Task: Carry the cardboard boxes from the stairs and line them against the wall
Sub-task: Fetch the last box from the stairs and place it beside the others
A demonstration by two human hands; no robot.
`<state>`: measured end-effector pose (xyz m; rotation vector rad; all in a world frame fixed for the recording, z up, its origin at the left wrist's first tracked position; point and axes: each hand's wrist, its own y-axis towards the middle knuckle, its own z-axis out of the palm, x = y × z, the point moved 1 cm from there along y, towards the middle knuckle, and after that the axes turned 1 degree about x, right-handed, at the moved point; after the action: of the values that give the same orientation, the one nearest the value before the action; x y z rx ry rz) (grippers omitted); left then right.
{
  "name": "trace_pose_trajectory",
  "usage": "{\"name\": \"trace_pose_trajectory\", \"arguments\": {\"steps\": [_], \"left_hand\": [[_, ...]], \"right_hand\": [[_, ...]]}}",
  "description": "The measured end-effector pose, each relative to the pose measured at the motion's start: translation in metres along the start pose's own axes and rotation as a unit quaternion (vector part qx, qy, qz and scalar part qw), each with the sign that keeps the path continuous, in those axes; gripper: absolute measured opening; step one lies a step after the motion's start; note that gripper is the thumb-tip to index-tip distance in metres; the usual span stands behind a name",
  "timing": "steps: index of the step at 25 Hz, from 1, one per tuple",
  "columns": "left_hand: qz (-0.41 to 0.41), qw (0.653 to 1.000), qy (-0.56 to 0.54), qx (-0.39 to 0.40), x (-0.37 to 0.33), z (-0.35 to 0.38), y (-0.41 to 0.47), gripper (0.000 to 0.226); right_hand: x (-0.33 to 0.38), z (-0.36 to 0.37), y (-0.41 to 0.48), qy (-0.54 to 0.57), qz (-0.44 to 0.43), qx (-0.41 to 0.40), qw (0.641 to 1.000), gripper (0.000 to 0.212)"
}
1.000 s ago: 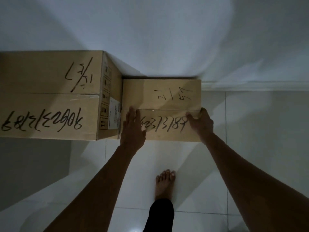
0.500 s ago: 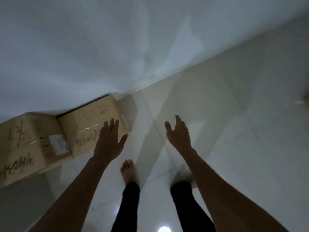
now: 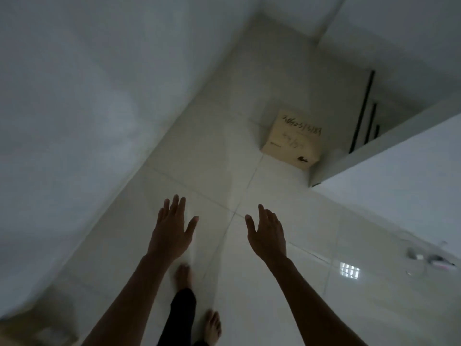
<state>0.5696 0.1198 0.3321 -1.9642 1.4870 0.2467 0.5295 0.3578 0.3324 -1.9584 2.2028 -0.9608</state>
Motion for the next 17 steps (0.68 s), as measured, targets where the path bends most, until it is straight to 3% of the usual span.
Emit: {"name": "trace_pose_trajectory", "arguments": {"steps": [7, 11, 17], "left_hand": [[0.054, 0.994, 0.053, 0.078, -0.098, 0.068, 0.192, 0.072], [0.000, 0.993, 0.043, 0.109, -0.136, 0.108, 0.279, 0.071], [-0.027, 0.991, -0.037, 0.126, -0.198, 0.182, 0.440, 0.073]], "right_hand": [[-0.113, -0.090, 0.168, 0.077, 0.121, -0.065, 0.988, 0.069], [-0.167, -0.108, 0.252, 0.170, 0.208, -0.076, 0.960, 0.065], [-0.224, -0.120, 0.433, 0.206, 0.232, -0.068, 0.948, 0.063]]}}
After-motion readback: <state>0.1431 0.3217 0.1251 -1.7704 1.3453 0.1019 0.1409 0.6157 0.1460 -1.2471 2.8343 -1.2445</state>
